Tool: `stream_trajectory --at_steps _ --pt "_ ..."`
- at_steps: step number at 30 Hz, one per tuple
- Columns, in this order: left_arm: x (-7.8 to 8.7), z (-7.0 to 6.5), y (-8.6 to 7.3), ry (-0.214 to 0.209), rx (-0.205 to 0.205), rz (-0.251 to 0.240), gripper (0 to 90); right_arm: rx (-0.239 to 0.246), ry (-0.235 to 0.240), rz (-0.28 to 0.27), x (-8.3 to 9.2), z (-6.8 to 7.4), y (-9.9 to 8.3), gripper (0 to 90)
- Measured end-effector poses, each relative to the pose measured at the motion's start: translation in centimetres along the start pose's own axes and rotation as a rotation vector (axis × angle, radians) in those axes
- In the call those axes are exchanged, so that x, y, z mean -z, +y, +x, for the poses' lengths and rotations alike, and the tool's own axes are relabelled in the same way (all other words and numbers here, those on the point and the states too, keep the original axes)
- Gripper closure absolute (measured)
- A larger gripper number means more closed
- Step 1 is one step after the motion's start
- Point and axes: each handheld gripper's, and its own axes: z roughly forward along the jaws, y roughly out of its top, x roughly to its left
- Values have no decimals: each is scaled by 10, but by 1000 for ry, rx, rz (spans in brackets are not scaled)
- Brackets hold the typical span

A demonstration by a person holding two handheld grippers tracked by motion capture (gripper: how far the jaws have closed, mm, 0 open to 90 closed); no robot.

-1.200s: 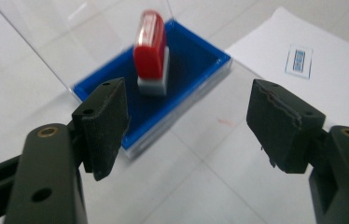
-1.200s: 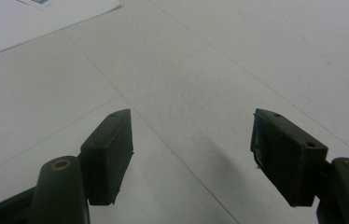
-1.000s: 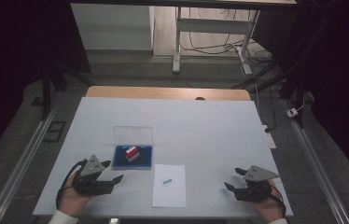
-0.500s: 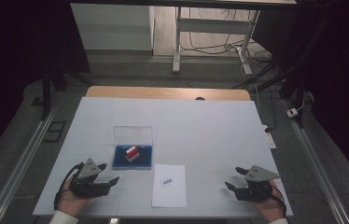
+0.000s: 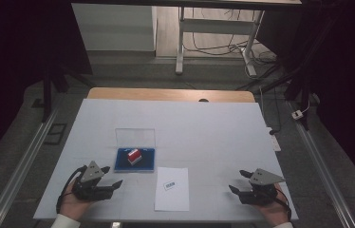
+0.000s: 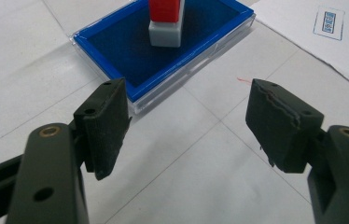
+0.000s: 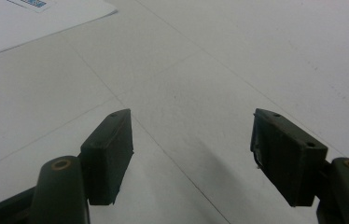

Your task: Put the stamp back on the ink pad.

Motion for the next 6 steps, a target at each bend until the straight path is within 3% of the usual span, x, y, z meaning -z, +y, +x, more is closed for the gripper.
stream_trajectory --at_steps 6 --pt "0 -1 0 2 -2 0 301 1 0 -3 1 0 0 292"
